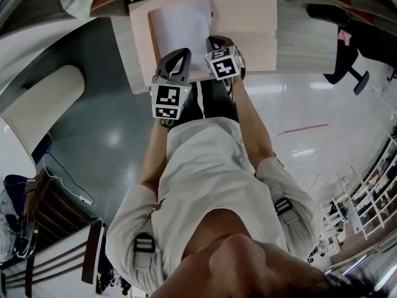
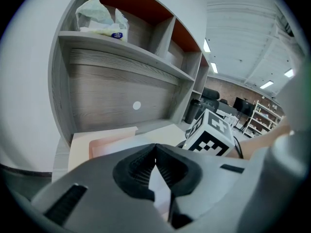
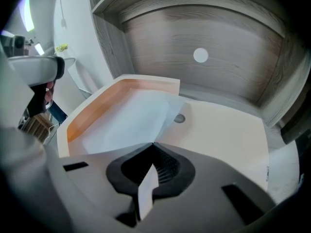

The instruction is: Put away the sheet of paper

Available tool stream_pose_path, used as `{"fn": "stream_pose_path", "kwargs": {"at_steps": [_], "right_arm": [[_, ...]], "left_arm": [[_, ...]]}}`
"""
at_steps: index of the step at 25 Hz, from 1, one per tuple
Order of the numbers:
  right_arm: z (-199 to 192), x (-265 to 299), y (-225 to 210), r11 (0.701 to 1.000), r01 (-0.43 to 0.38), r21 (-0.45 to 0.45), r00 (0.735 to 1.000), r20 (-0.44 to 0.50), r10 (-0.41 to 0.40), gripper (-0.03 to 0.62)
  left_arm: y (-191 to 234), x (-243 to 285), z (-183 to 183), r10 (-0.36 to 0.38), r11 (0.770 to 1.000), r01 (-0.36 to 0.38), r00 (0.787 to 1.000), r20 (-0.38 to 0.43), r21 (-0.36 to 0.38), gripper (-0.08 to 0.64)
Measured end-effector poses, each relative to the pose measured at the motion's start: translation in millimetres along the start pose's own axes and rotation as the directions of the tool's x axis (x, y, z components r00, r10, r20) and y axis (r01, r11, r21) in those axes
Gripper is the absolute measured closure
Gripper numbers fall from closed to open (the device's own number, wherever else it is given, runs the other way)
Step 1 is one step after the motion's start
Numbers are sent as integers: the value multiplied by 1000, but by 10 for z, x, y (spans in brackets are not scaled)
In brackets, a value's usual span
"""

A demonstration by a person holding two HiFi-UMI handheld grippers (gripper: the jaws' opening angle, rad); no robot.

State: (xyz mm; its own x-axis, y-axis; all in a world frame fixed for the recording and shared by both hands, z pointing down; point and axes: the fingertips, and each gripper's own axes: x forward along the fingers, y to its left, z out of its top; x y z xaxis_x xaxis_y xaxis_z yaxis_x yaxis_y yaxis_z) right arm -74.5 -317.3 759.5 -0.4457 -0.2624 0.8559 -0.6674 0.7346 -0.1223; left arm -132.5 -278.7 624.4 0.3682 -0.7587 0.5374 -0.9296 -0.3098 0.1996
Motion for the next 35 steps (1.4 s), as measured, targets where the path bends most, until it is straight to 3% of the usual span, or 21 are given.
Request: {"fn": "stream_pose_path", "kwargs": {"at_steps": [11, 28, 35], "right_arm": [[70, 106, 247, 999, -19, -47, 999, -28, 18, 573], [74, 32, 240, 997, 29, -69, 999, -18, -30, 569], [25, -31, 210, 997, 31, -65, 999, -23, -33, 475]], "left_arm": [[136, -88, -30, 27, 1000, -27, 1000, 3, -15, 541], [186, -136, 27, 9, 1000, -9, 1000, 14, 3, 541], [151, -125, 50, -8, 1000, 7, 1000, 14, 17, 541]]}}
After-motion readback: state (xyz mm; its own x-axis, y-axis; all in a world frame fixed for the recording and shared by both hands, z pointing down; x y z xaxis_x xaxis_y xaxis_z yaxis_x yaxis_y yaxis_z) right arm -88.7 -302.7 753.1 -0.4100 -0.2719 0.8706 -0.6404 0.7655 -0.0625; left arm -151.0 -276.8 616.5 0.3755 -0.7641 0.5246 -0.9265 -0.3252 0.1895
